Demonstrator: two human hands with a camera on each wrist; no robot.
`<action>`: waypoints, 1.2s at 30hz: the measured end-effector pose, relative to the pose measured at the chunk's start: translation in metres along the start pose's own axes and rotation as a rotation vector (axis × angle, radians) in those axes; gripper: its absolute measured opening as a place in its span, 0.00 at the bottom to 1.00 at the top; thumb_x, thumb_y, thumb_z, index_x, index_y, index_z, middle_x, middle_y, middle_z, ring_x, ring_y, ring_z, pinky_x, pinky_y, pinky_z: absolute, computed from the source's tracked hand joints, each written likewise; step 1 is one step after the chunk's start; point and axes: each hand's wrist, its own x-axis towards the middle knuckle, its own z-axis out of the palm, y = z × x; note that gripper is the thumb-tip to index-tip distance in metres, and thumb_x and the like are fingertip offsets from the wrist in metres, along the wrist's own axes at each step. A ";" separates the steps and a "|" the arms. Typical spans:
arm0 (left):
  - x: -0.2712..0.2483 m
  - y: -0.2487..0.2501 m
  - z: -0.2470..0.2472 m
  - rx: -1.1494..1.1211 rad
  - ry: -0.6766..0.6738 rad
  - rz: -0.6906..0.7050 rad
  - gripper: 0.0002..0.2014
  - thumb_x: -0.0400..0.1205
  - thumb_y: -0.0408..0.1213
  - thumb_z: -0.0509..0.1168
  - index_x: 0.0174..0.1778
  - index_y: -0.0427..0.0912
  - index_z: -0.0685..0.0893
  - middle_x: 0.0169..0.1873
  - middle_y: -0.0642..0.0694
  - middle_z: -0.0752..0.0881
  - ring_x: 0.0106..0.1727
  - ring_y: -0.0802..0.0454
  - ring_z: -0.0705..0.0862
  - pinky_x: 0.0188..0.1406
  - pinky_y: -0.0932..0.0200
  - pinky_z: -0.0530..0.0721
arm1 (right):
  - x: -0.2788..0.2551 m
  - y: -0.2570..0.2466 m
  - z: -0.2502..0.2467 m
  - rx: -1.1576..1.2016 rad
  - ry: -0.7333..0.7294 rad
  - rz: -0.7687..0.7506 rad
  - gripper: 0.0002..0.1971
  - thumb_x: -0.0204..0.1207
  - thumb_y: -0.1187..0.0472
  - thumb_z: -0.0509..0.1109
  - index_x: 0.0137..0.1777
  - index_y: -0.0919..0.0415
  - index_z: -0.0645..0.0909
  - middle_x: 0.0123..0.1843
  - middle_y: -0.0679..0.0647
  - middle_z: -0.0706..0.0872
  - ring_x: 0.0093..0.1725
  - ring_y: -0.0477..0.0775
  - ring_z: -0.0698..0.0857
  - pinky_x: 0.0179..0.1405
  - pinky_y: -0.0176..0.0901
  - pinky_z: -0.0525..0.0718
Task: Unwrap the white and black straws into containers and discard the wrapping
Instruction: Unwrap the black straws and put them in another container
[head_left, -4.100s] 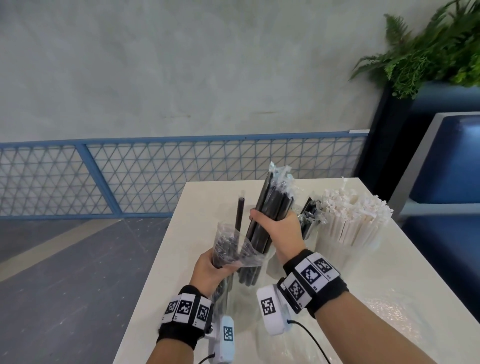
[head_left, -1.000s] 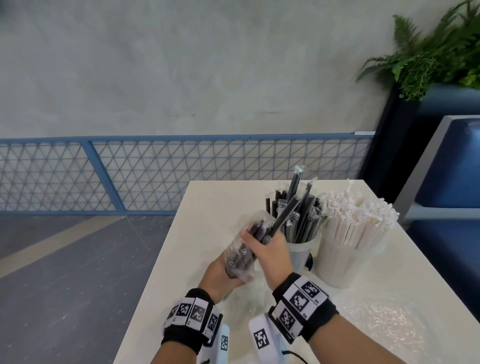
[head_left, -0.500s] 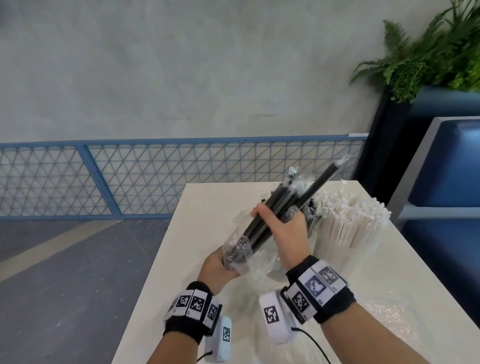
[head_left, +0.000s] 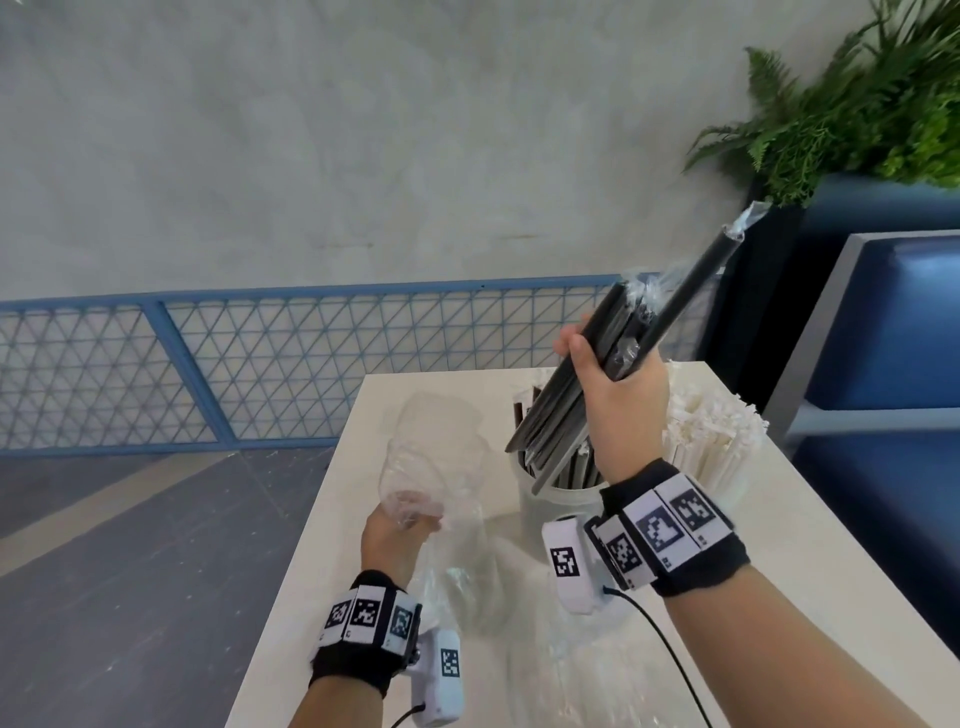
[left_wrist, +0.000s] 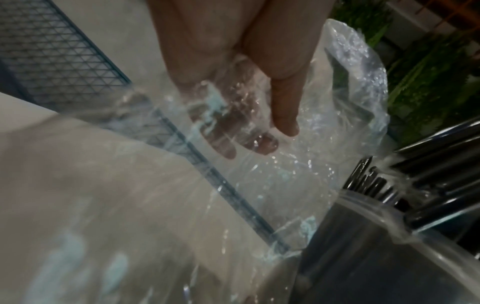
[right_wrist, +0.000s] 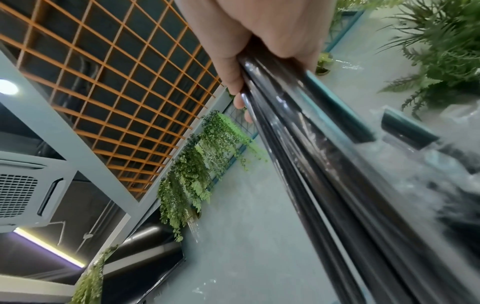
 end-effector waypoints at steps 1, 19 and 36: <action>-0.001 0.001 0.000 -0.016 -0.004 0.004 0.14 0.68 0.14 0.69 0.35 0.39 0.82 0.35 0.37 0.84 0.38 0.43 0.81 0.36 0.55 0.77 | -0.002 -0.002 0.001 0.013 0.006 -0.009 0.06 0.74 0.64 0.71 0.50 0.58 0.80 0.44 0.58 0.90 0.48 0.54 0.89 0.51 0.41 0.86; -0.010 0.012 0.021 -0.072 -0.034 0.076 0.12 0.69 0.14 0.69 0.44 0.30 0.80 0.33 0.40 0.83 0.30 0.53 0.82 0.26 0.74 0.79 | -0.009 0.067 0.004 -0.261 -0.111 0.193 0.10 0.76 0.61 0.70 0.56 0.59 0.79 0.45 0.51 0.86 0.46 0.48 0.83 0.53 0.44 0.81; -0.002 0.009 0.026 -0.199 -0.060 0.021 0.15 0.59 0.22 0.74 0.37 0.40 0.81 0.31 0.41 0.84 0.34 0.45 0.81 0.34 0.60 0.80 | -0.012 0.075 0.004 -0.255 -0.209 0.218 0.12 0.76 0.69 0.66 0.59 0.63 0.79 0.46 0.50 0.87 0.42 0.36 0.83 0.43 0.16 0.77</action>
